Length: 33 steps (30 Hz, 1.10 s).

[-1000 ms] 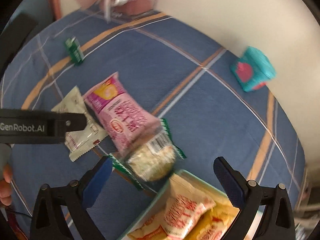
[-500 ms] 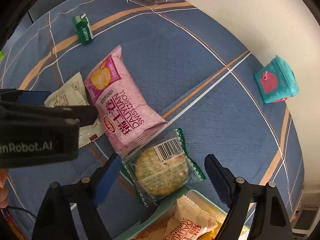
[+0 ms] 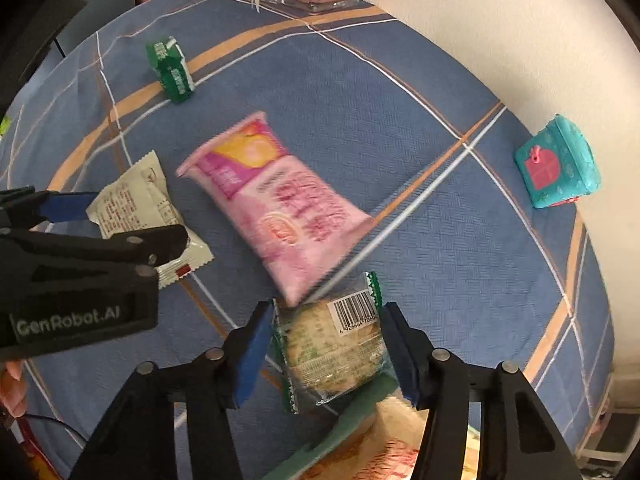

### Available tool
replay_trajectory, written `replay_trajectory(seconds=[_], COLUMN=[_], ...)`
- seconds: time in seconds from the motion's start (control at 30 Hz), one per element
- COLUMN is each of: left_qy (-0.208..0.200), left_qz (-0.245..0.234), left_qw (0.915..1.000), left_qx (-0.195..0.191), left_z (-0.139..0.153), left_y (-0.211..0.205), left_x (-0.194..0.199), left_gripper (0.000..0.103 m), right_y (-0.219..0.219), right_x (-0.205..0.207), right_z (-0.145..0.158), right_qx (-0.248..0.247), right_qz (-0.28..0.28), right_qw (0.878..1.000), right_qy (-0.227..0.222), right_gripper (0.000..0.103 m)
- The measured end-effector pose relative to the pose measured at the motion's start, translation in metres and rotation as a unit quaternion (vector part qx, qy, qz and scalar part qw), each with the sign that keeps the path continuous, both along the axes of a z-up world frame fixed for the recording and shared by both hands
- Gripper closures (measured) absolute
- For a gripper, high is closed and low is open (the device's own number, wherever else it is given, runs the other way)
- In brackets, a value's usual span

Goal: Organize snacks
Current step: 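Grasp the white sachet with left tool while right tool grasps the wrapped round cake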

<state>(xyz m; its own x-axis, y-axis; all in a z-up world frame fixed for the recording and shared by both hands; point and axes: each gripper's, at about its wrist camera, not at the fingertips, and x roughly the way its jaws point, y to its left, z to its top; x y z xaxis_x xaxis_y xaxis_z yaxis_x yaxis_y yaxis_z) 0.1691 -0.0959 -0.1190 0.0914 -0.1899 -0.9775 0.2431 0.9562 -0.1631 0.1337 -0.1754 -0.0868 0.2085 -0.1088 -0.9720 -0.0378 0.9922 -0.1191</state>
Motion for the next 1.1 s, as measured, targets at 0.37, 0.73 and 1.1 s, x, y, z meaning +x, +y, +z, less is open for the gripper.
replay_trajectory(seconds=[0.37,0.73,1.1], left_qy=[-0.015,-0.006,0.014], left_qz=[0.007,0.013,0.031], left_qw=[0.9996,0.997,0.9859], left_qx=[-0.021,-0.076,-0.163], left_z=[0.005,0.026,0.048], left_y=[0.01,0.025,0.054], left_x=[-0.003,0.007,-0.007], left_gripper=[0.023,0.054,0.082], right_y=[0.025,0.021,0.028], right_x=[-0.005,-0.048,-0.096], right_z=[-0.002,0.001,0.01], right_qx=[0.021,0.062,0.107], right_qz=[-0.05,-0.149,-0.212], right_qw=[0.998,0.986,0.969], right_qy=[-0.013,-0.043,-0.069], right_gripper=[0.045,0.046,0.051])
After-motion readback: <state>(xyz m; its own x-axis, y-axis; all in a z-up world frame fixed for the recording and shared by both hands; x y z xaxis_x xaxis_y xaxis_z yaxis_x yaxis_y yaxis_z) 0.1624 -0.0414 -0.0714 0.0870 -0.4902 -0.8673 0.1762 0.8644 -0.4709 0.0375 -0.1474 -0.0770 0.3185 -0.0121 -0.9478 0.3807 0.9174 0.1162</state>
